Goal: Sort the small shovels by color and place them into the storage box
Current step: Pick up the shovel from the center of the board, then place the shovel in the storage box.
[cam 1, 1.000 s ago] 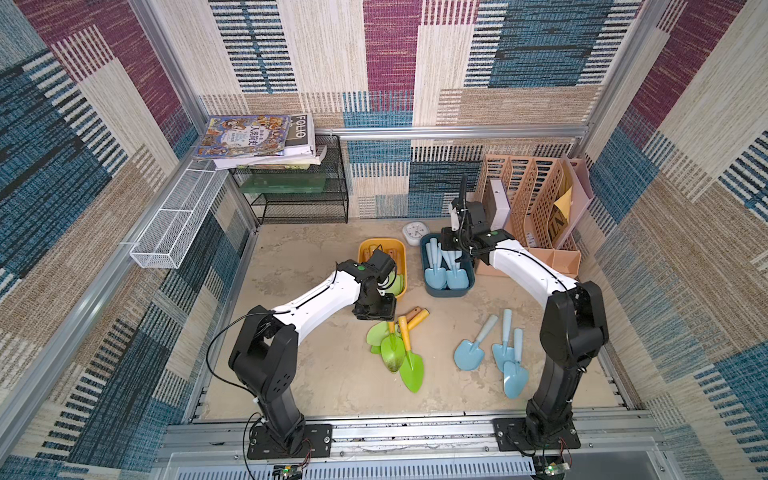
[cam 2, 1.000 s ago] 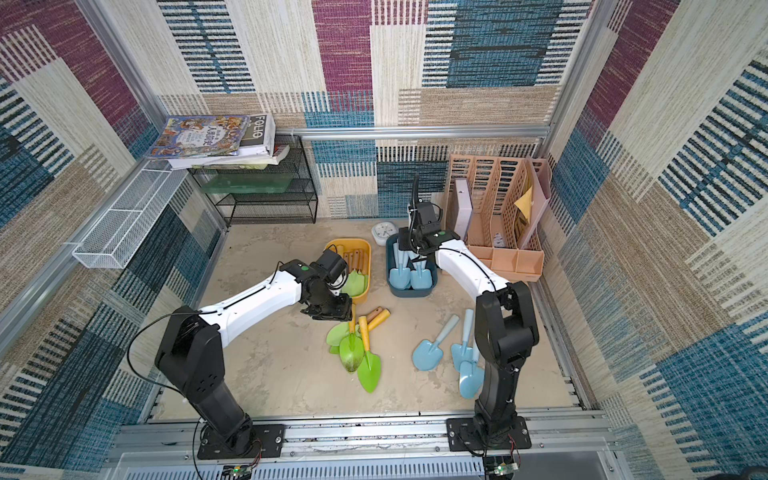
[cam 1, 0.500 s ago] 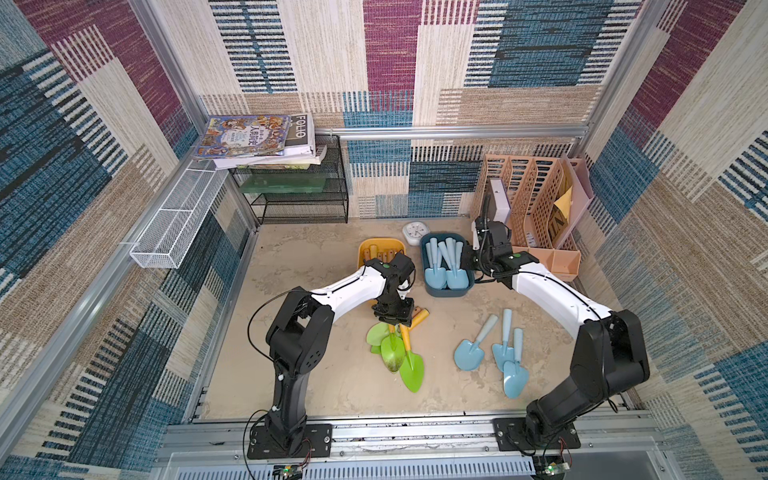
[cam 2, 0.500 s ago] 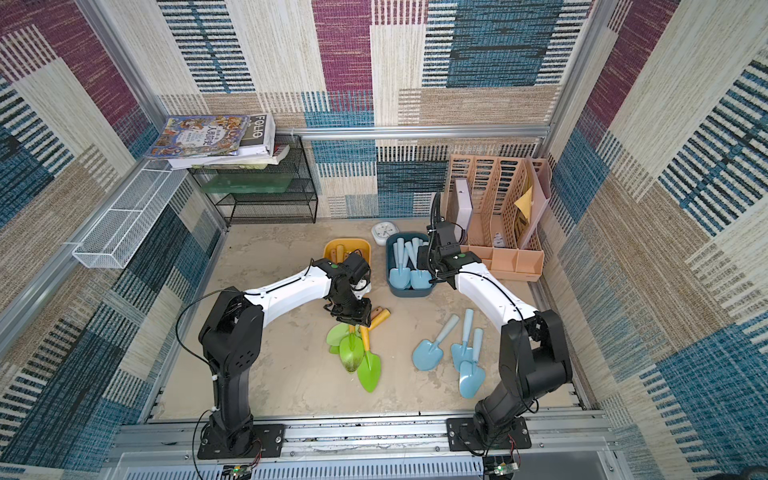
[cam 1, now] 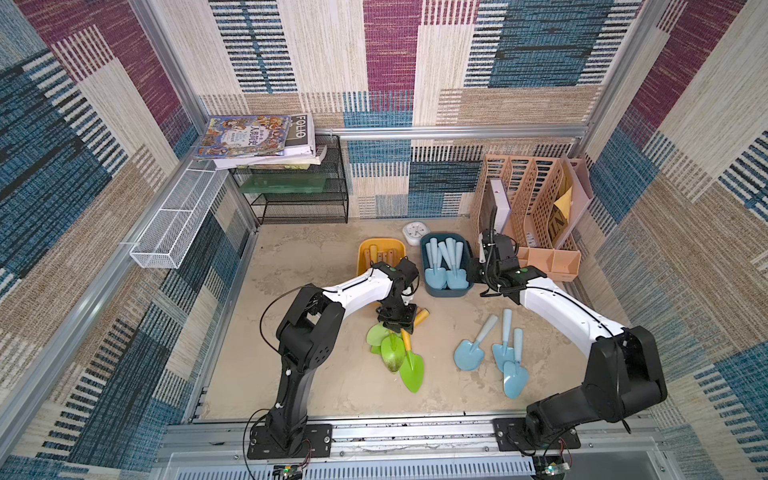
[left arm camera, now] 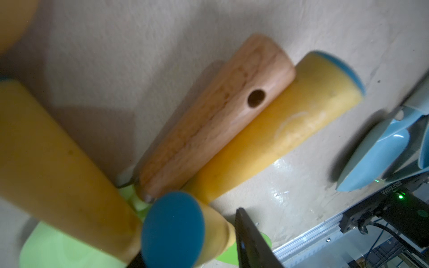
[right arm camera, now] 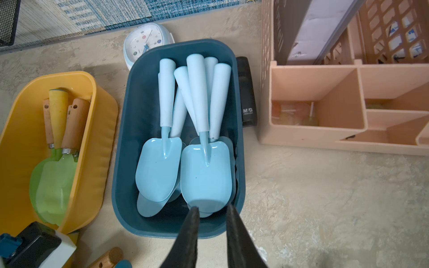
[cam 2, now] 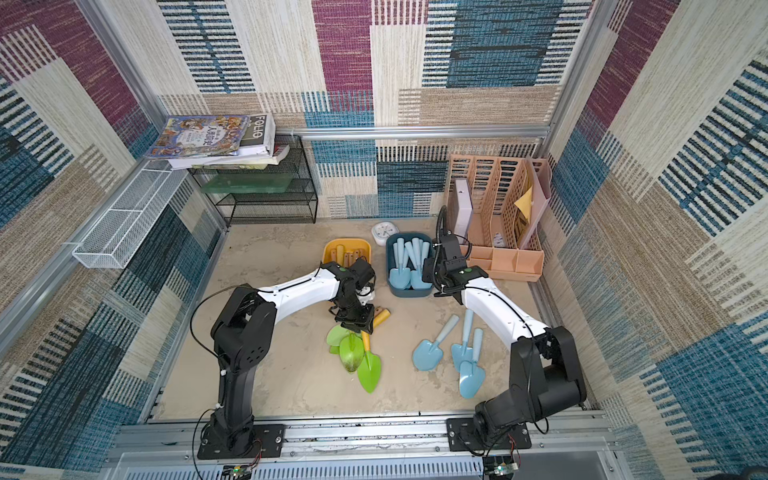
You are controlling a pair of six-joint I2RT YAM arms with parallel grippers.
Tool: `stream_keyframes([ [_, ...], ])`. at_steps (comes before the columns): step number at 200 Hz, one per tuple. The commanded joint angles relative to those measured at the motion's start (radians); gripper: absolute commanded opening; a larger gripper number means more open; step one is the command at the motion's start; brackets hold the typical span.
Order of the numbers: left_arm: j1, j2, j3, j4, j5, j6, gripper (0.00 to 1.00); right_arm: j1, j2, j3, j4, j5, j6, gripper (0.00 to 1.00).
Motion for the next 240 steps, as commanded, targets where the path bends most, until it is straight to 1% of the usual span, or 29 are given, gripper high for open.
stream_keyframes([
  [1,-0.003,0.015,0.009,-0.018,0.010,-0.008,0.41,0.001,-0.012,-0.015,0.031,0.005,0.015,0.24],
  [28,-0.007,0.035,0.011,-0.018,0.019,-0.013,0.37,0.001,-0.021,-0.032,0.037,0.003,0.019,0.24],
  [34,-0.008,0.040,0.014,-0.019,0.016,-0.014,0.35,0.001,-0.023,-0.034,0.037,0.002,0.020,0.24],
  [49,-0.009,0.049,0.018,-0.019,0.016,-0.016,0.26,0.000,-0.026,-0.039,0.036,0.003,0.018,0.24],
  [62,-0.012,0.049,0.021,-0.019,0.017,-0.018,0.12,-0.001,-0.031,-0.043,0.032,0.008,0.017,0.24],
  [80,-0.017,0.041,0.028,-0.019,0.017,-0.015,0.00,-0.004,-0.040,-0.047,0.029,0.010,0.016,0.24],
  [117,-0.026,-0.001,0.062,-0.025,0.040,-0.002,0.00,-0.008,-0.060,-0.065,0.031,0.023,0.020,0.24],
  [147,-0.028,-0.045,0.153,-0.084,0.032,0.012,0.00,-0.011,-0.066,-0.074,0.032,0.028,0.026,0.24],
  [164,-0.020,-0.054,0.245,-0.124,0.026,0.026,0.00,-0.013,-0.064,-0.070,0.032,0.028,0.027,0.24],
  [184,0.009,-0.035,0.391,-0.181,-0.018,0.036,0.00,-0.015,-0.058,-0.056,0.032,0.032,0.021,0.24],
  [215,0.103,0.039,0.632,-0.223,-0.103,0.041,0.00,-0.020,-0.056,-0.028,0.018,0.049,-0.002,0.24],
  [240,0.179,0.112,0.764,-0.224,-0.166,0.034,0.00,-0.035,-0.059,-0.013,0.008,0.049,-0.017,0.24],
])
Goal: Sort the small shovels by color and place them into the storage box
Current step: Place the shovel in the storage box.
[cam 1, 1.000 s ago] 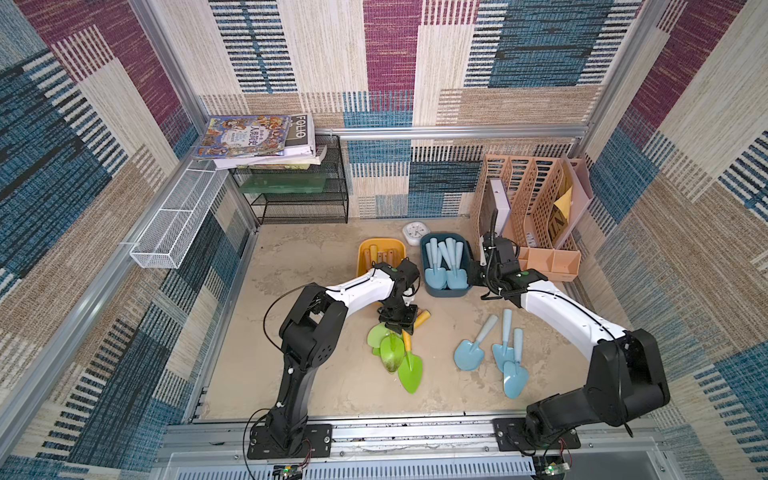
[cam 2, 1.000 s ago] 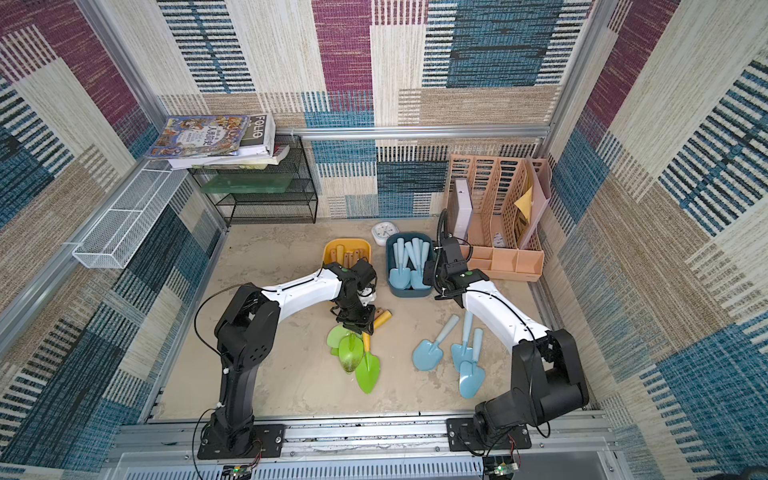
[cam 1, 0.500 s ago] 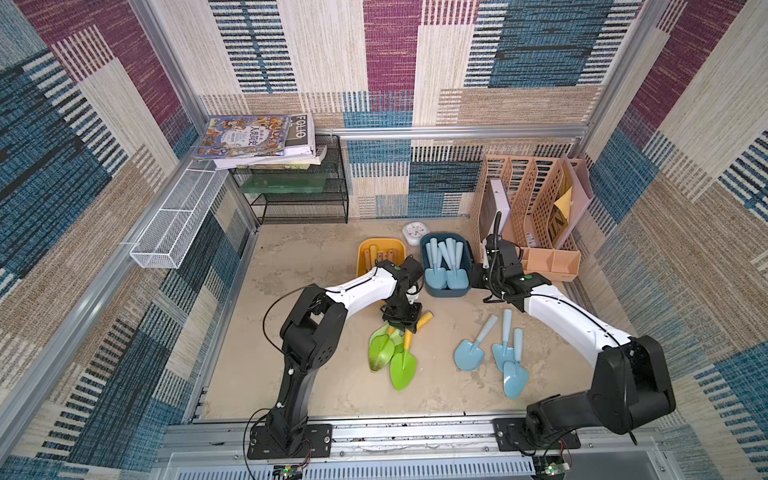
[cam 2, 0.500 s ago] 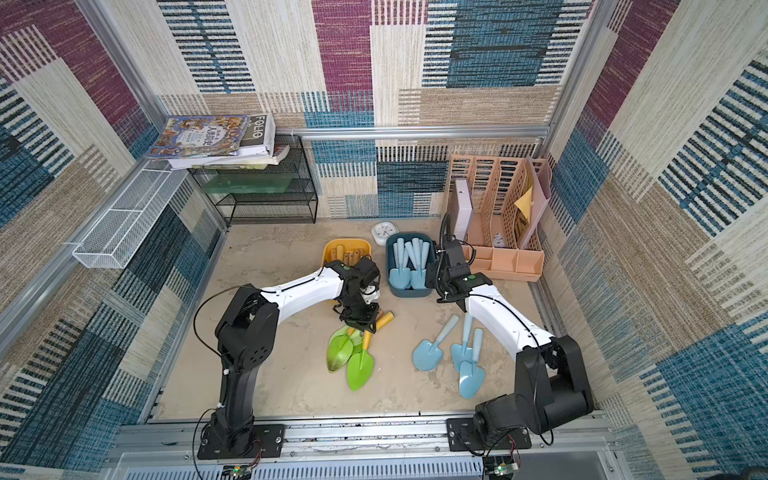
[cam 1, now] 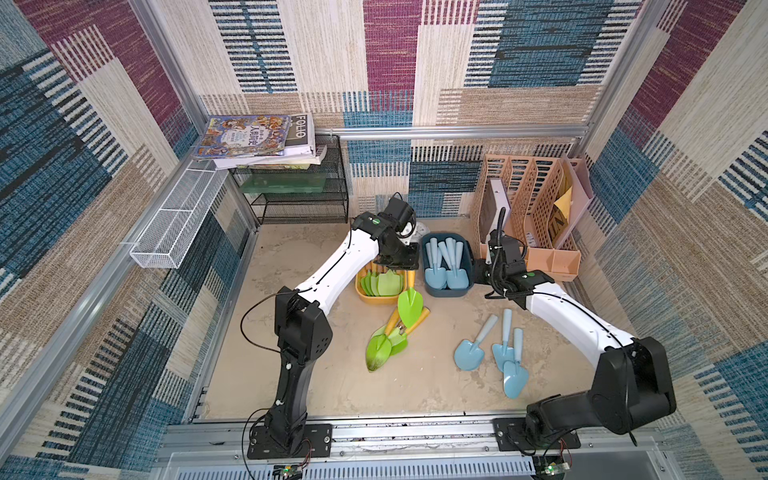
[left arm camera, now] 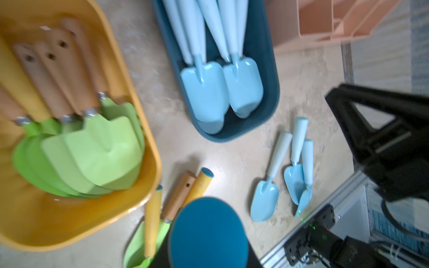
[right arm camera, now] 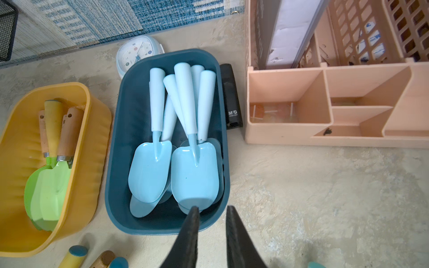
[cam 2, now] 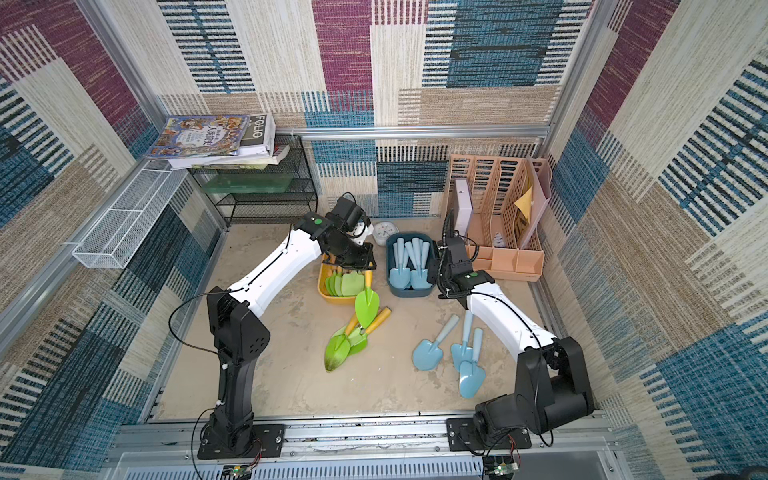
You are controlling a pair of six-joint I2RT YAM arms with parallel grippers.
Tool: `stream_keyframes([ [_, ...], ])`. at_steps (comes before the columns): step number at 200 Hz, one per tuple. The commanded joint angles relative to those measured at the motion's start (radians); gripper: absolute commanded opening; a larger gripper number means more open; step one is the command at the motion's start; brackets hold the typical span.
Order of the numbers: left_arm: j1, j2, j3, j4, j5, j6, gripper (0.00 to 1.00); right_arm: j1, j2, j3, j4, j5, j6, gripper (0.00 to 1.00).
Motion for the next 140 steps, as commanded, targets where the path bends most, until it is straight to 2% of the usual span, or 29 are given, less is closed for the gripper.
stream_keyframes([
  [1,0.053,0.055,0.093,-0.041,-0.092,0.004,0.00,-0.010,-0.002,0.016,-0.001,0.019,-0.023,0.24],
  [23,0.085,0.121,0.161,-0.040,-0.155,0.019,0.00,-0.020,-0.008,0.024,-0.011,0.019,-0.034,0.24],
  [61,0.117,0.185,0.190,-0.035,-0.287,0.034,0.00,-0.031,-0.010,0.022,-0.019,0.016,-0.041,0.24],
  [99,0.150,0.212,0.204,0.001,-0.303,0.041,0.00,-0.035,0.012,0.025,-0.023,0.007,-0.040,0.24],
  [140,0.163,0.264,0.286,0.022,-0.327,0.066,0.00,-0.037,0.043,0.055,-0.029,-0.004,-0.046,0.24],
])
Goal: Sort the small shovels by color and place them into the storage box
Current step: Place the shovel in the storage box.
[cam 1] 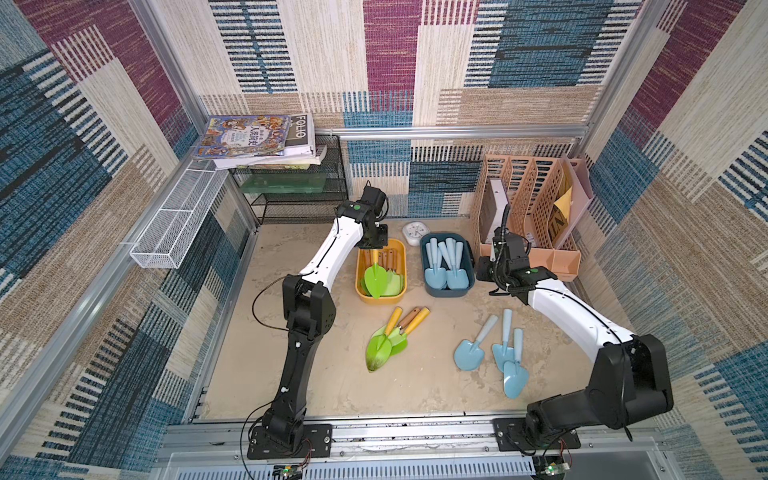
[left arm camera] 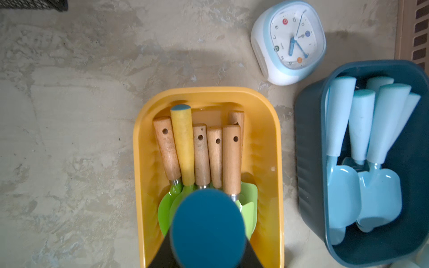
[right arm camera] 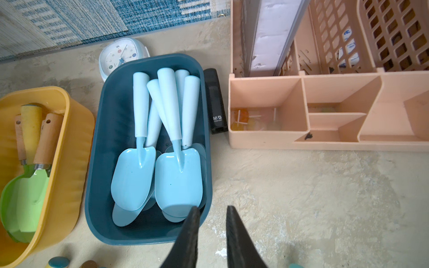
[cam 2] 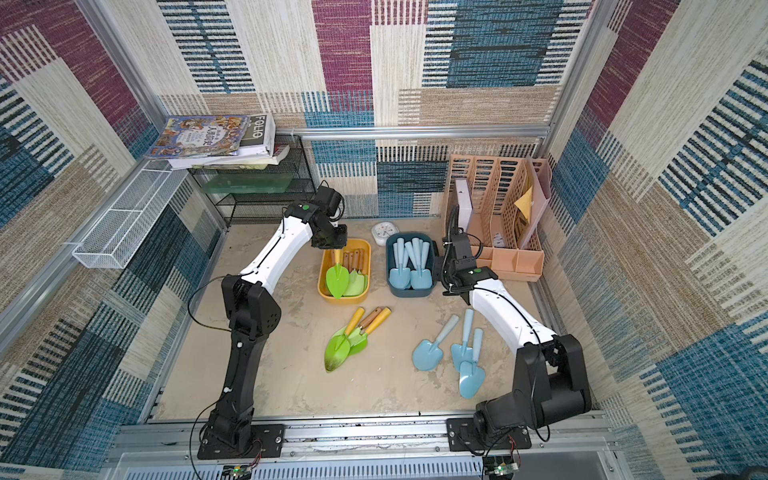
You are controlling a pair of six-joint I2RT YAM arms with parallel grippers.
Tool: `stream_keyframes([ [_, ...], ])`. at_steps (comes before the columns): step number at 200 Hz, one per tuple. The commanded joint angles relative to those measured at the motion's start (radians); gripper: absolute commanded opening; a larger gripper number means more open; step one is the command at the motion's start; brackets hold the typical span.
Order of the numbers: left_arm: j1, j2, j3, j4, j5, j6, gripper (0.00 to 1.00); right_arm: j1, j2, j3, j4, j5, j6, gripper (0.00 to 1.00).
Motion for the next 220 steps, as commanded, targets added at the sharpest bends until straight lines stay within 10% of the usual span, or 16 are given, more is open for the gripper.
stream_keyframes([
  [1,0.002,0.026,0.038,0.041,-0.050,0.041,0.00,-0.001,0.014,0.021,-0.003,-0.010,-0.006,0.24],
  [94,0.001,0.059,-0.074,0.049,-0.020,0.046,0.00,-0.001,0.015,0.011,-0.029,-0.027,-0.011,0.25],
  [144,0.001,0.012,-0.103,0.030,0.000,0.013,0.44,-0.001,0.015,-0.006,-0.036,-0.030,0.011,0.41],
  [220,-0.025,-0.247,-0.336,0.076,0.078,-0.099,0.46,-0.012,0.006,-0.151,-0.076,-0.064,0.270,0.47],
])
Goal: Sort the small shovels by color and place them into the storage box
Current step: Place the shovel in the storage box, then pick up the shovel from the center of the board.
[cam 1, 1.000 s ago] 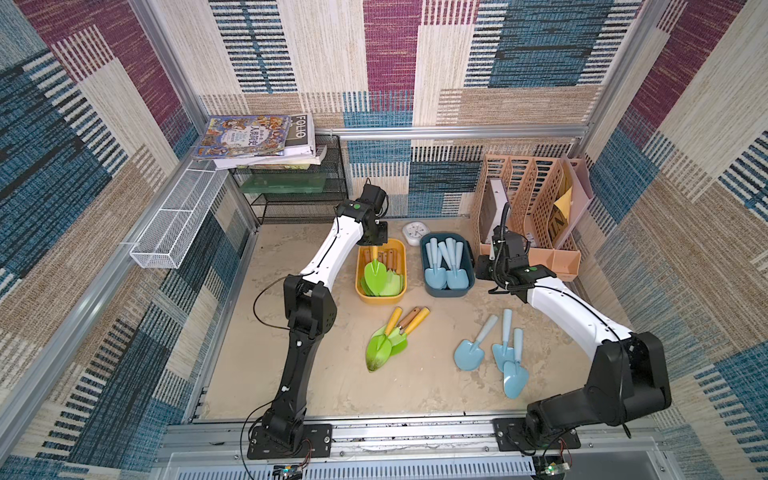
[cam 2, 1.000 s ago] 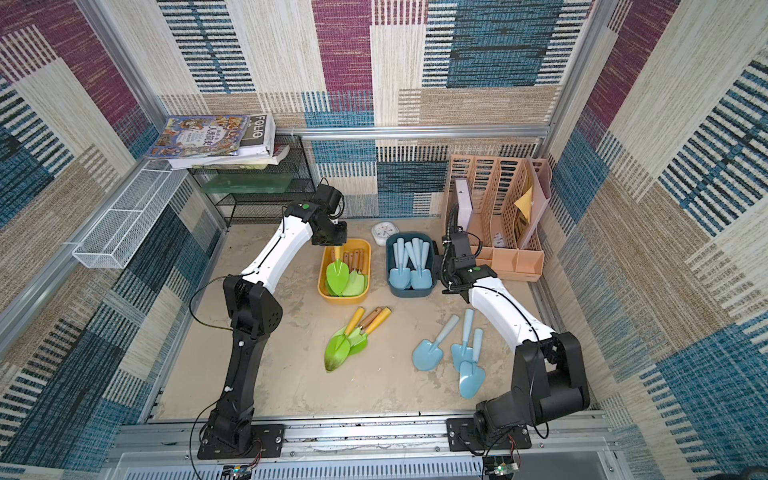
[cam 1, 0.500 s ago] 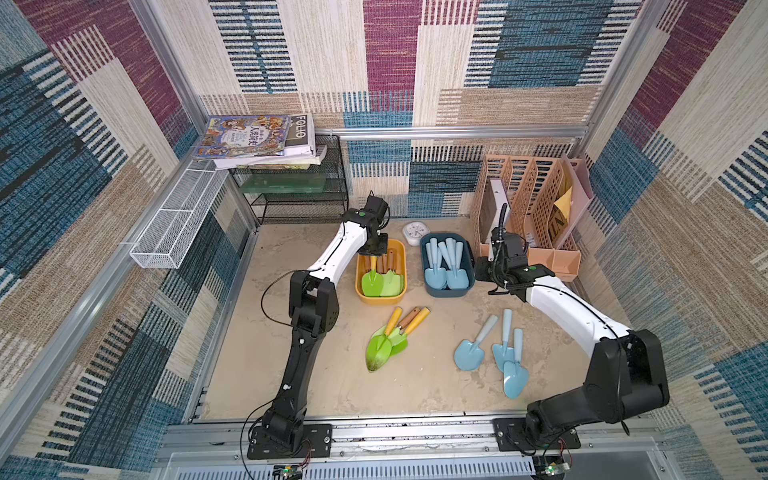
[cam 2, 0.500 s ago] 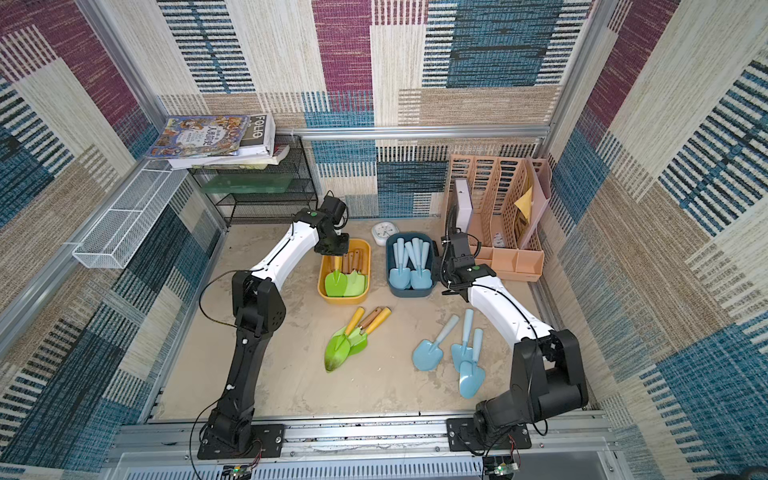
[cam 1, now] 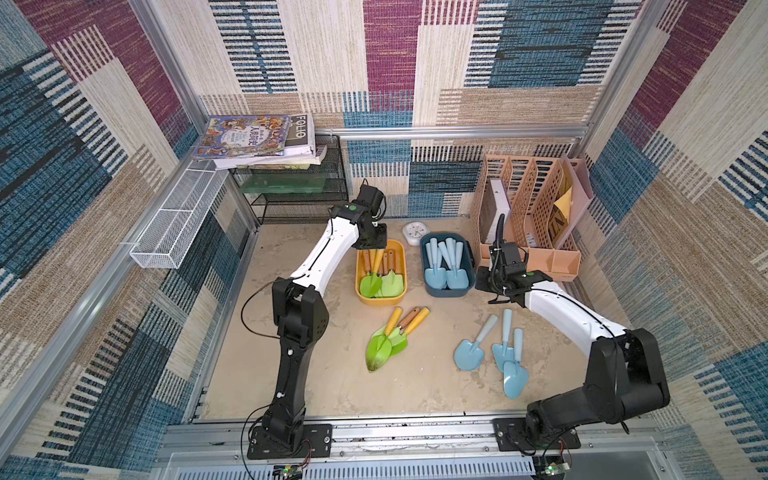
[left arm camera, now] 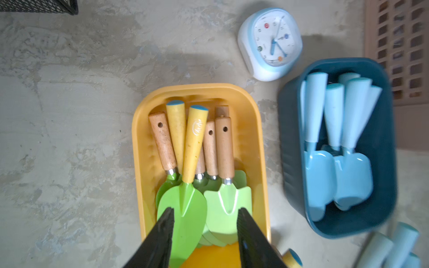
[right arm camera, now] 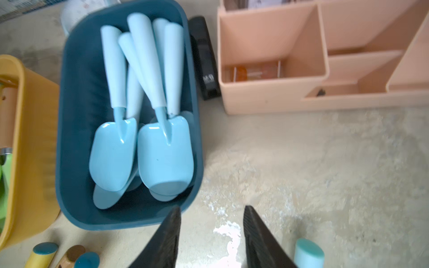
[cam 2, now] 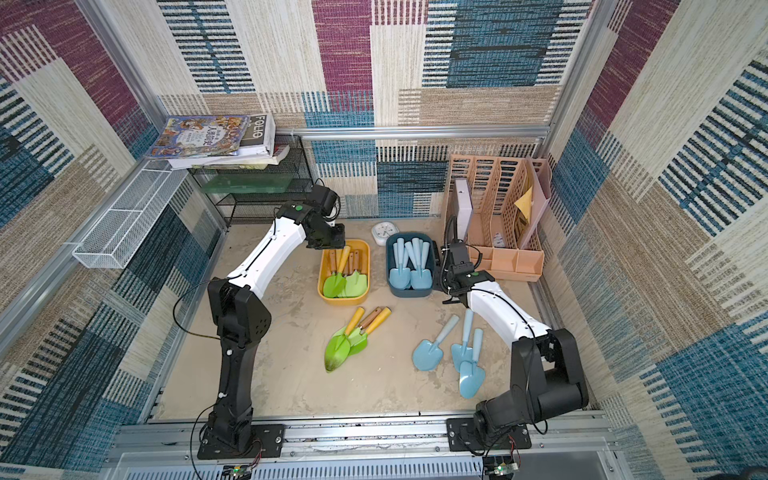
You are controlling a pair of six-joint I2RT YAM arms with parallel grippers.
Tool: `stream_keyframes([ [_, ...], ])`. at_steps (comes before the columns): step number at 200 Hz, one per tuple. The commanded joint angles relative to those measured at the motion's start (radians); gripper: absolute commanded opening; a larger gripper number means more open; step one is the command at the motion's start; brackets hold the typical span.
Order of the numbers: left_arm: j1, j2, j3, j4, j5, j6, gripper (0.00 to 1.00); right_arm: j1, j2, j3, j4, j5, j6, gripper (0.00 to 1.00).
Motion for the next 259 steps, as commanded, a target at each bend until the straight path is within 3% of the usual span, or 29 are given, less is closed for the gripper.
stream_keyframes([
  [1,-0.013,-0.072,-0.131,0.029,0.034,-0.073,0.47,-0.003,-0.009,-0.066,-0.029,-0.040,0.166,0.47],
  [33,-0.038,-0.217,-0.475,0.206,0.077,-0.171,0.47,-0.001,-0.022,-0.201,0.019,-0.136,0.298,0.46],
  [61,-0.037,-0.270,-0.588,0.226,0.090,-0.174,0.47,0.002,-0.046,-0.237,-0.003,-0.110,0.319,0.46],
  [140,-0.038,-0.317,-0.643,0.226,0.080,-0.152,0.47,0.020,-0.190,-0.239,-0.133,0.012,0.326,0.46],
  [181,-0.037,-0.321,-0.654,0.219,0.095,-0.152,0.47,0.022,-0.250,-0.336,-0.150,-0.033,0.424,0.46],
  [227,-0.038,-0.344,-0.671,0.196,0.098,-0.116,0.47,0.025,-0.163,-0.344,-0.077,-0.109,0.444,0.46],
  [259,-0.039,-0.302,-0.669,0.186,0.092,-0.113,0.47,0.022,-0.080,-0.325,-0.069,-0.137,0.376,0.41],
])
